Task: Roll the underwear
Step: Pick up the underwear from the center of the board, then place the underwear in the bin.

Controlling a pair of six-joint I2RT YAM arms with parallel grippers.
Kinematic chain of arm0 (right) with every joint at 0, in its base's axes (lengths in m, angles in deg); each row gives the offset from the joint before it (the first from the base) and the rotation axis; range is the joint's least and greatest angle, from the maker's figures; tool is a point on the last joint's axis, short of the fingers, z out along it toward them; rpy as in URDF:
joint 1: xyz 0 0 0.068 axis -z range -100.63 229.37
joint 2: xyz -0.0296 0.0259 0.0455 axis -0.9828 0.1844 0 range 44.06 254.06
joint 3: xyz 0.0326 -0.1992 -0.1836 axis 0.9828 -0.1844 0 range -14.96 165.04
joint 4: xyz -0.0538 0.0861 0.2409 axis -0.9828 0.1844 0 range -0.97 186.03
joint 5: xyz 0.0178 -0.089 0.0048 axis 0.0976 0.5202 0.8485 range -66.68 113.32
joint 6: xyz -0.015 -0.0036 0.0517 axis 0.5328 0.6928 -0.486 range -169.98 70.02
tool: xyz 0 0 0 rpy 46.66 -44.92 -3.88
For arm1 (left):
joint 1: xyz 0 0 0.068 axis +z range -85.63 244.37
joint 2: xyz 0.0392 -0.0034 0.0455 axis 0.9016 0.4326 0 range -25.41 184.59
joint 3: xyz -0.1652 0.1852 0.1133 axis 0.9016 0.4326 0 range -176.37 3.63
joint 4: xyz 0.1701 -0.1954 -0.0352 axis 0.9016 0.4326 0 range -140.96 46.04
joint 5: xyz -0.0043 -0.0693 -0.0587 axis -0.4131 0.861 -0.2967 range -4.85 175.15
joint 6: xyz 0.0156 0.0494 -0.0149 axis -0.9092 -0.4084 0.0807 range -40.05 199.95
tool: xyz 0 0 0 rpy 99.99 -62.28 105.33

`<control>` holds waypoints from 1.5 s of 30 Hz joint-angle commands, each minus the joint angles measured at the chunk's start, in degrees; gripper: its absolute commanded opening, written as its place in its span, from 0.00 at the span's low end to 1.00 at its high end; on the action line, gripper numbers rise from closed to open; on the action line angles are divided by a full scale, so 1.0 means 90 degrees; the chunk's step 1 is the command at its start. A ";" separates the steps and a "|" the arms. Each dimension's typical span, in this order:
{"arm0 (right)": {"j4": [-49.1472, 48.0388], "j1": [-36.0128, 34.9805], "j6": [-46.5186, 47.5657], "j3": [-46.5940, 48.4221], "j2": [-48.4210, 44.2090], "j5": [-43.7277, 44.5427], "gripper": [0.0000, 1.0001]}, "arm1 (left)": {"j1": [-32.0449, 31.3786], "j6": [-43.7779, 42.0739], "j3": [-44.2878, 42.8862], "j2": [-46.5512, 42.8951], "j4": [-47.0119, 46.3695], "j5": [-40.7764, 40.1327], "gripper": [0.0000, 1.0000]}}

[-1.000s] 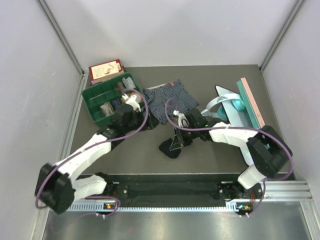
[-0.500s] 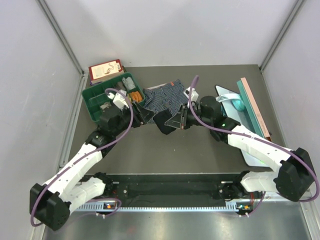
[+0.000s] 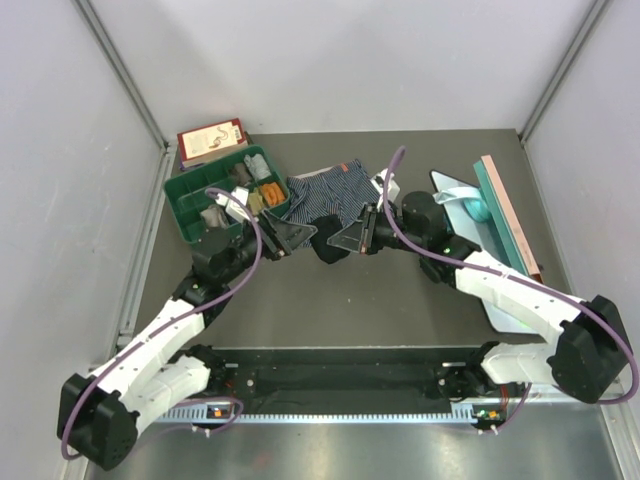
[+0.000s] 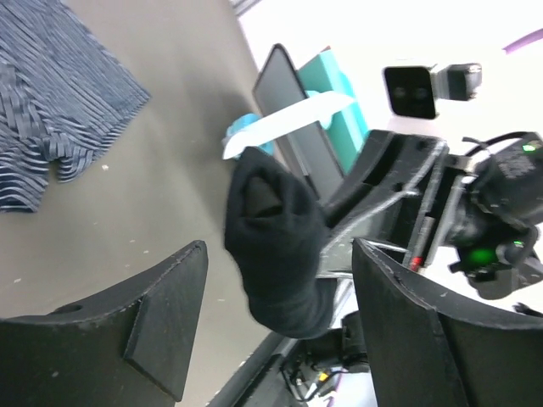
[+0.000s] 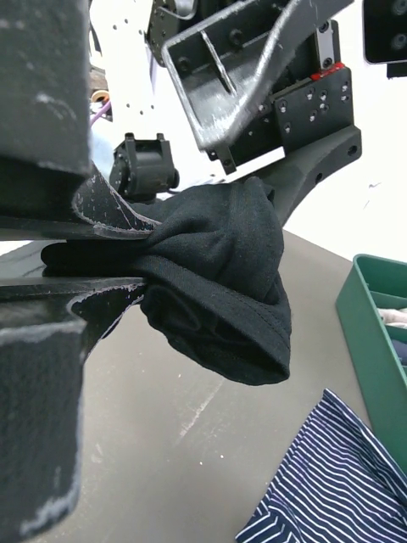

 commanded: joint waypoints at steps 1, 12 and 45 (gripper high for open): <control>-0.0485 -0.0037 -0.0146 -0.0049 -0.0096 0.0061 0.00 | 0.0015 0.0282 0.0162 -0.0045 -0.0925 0.0380 0.73; -0.0690 -0.0096 -0.0254 -0.0079 -0.0125 0.0022 0.00 | 0.0005 0.0468 0.0124 0.0482 -0.1229 0.0898 0.64; -0.0036 0.0722 0.0196 0.0624 0.0245 -0.0349 0.62 | 0.0804 -0.0303 -0.0539 0.1985 -0.1201 0.1064 0.00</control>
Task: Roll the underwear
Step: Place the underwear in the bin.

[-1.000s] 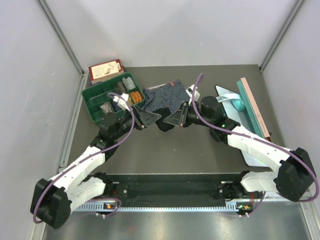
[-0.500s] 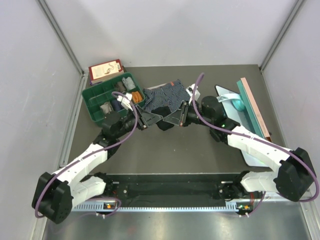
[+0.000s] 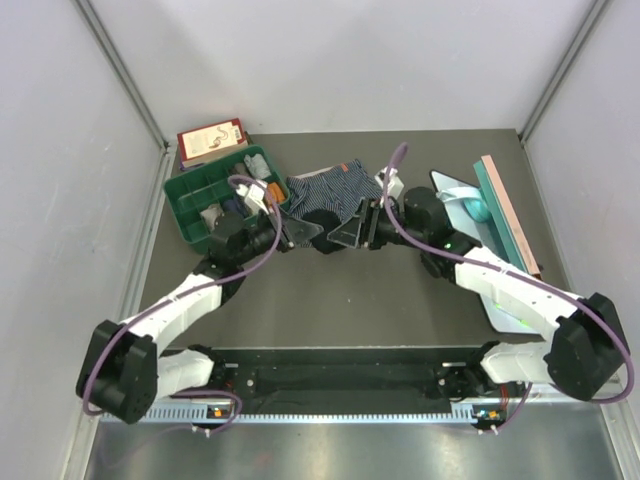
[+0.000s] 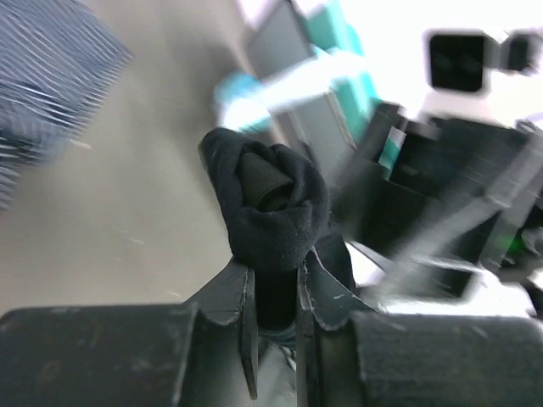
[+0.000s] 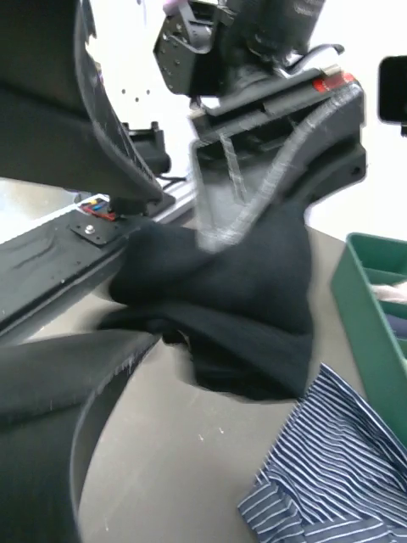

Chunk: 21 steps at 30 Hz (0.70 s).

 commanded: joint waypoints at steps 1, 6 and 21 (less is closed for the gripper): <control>-0.0046 0.0814 0.0186 0.0753 0.0287 -0.0684 0.63 | 0.0844 -0.0665 -0.0729 0.0664 0.0422 0.0121 0.00; -0.0153 0.1673 0.0167 0.1514 0.1115 -0.1328 0.65 | 0.2113 -0.1191 -0.1930 0.1554 0.1358 0.0728 0.00; 0.3331 0.2398 0.0284 0.6982 0.4689 -0.2501 0.63 | 0.4224 -0.3770 -0.5535 0.4192 0.6232 0.2339 0.00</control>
